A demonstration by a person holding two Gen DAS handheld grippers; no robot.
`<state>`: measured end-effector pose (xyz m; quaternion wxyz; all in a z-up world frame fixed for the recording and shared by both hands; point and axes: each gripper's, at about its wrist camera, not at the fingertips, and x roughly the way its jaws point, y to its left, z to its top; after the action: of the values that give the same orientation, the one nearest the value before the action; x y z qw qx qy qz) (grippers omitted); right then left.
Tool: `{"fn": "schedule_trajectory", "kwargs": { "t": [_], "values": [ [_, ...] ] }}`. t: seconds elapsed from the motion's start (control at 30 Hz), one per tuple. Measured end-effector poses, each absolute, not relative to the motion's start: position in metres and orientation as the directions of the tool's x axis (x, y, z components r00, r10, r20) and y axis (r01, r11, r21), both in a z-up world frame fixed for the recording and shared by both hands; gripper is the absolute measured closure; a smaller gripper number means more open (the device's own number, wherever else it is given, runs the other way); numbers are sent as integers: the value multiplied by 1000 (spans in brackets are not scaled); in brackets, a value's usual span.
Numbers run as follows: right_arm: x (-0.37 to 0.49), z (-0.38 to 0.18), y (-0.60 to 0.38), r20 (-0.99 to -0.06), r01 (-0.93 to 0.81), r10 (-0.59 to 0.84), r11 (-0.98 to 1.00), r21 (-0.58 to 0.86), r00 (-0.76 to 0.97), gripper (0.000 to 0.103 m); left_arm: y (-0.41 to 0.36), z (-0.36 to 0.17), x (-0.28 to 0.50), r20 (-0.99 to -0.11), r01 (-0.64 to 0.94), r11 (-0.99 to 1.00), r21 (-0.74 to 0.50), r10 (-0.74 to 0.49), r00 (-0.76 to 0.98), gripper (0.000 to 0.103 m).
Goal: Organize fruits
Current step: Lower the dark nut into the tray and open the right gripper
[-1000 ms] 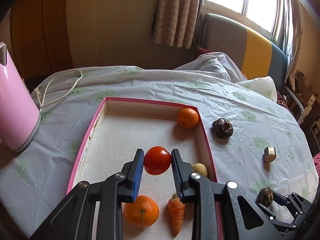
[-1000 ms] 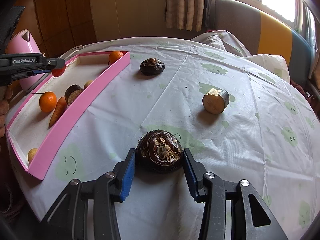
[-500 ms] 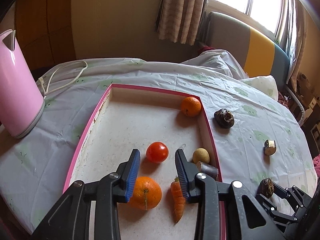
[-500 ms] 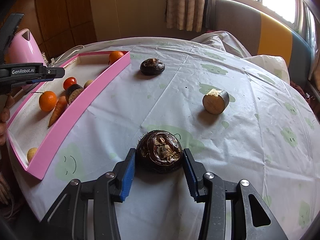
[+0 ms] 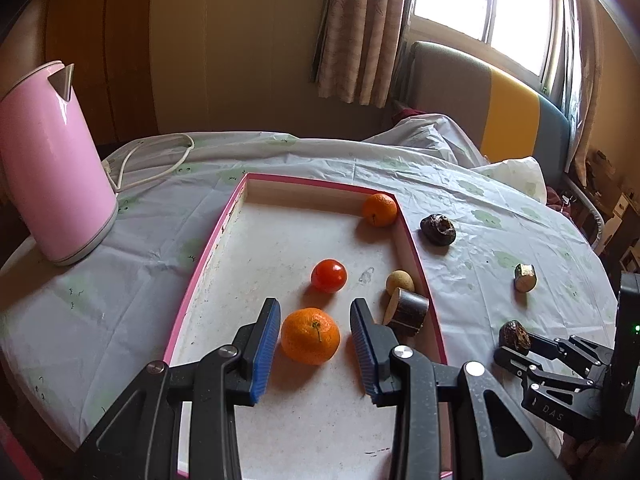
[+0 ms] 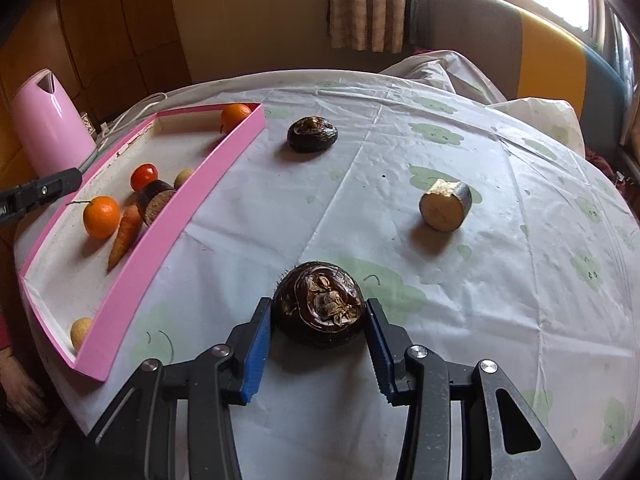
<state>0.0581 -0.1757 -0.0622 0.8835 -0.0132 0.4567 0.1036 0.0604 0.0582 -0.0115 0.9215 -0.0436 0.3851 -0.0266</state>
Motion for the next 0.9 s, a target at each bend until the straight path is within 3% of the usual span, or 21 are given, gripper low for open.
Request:
{"fn": "schedule_trajectory", "kwargs": {
  "t": [0.53, 0.9],
  "values": [
    [93, -11, -82, -749, -383, 364, 910, 159, 554, 58, 88, -21, 41, -717, -56, 989, -137, -60, 694, 66],
    [115, -32, -33, -792, -430, 364, 891, 143, 490, 57, 108, -21, 34, -726, -120, 982, -148, -26, 688, 67]
  ]
}}
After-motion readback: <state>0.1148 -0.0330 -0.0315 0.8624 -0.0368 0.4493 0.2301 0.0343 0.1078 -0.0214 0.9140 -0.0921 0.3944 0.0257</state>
